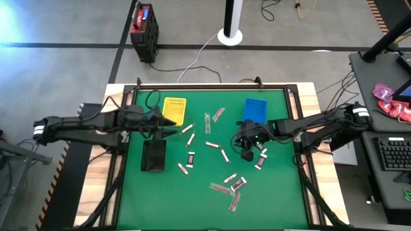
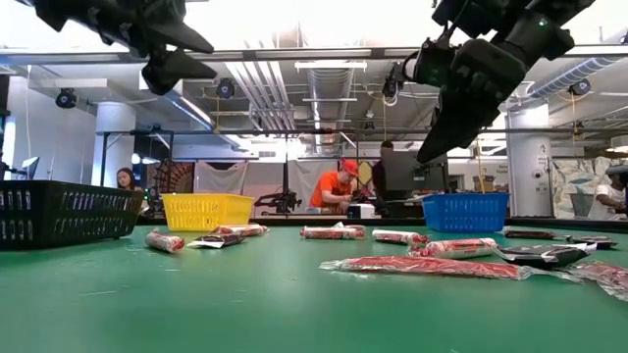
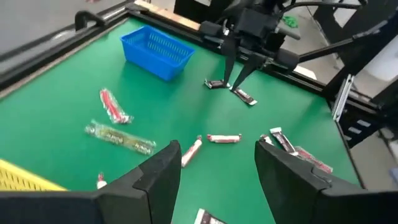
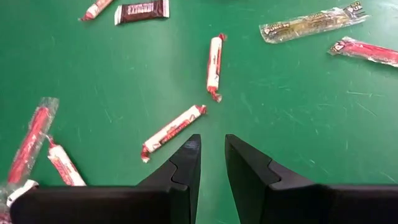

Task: Sort candy by brand, put in halloween buckets
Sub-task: Put the white candy stick into the blue bin

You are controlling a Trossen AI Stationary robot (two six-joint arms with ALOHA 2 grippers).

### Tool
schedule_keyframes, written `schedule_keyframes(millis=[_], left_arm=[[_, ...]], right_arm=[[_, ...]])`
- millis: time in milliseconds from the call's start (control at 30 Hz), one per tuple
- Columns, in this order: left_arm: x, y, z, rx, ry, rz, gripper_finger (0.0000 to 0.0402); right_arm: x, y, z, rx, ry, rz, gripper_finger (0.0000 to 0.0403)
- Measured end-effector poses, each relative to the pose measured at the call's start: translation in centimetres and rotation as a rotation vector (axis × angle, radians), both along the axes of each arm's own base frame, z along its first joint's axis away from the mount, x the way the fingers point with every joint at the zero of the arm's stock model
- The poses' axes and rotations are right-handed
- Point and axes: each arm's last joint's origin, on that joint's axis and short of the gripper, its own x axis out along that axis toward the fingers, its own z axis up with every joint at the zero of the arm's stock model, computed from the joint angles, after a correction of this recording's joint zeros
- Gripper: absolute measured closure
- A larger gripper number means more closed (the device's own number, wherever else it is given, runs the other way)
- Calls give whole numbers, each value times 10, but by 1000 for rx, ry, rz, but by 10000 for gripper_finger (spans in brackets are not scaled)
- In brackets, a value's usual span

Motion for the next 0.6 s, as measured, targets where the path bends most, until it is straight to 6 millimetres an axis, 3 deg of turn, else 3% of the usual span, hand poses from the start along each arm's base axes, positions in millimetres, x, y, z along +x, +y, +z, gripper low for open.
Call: schedule_keyframes(millis=[233, 400, 600], left_arm=[[4, 0, -2, 20, -1, -43, 212], [3, -2, -9, -24, 15, -91, 212], [13, -15, -5, -9, -205, -128, 212]], right_arm=[[6, -5, 6, -49, -85, -38, 337], [12, 0, 1, -126, -82, 55, 337], [31, 8, -7, -111, -39, 66, 337]])
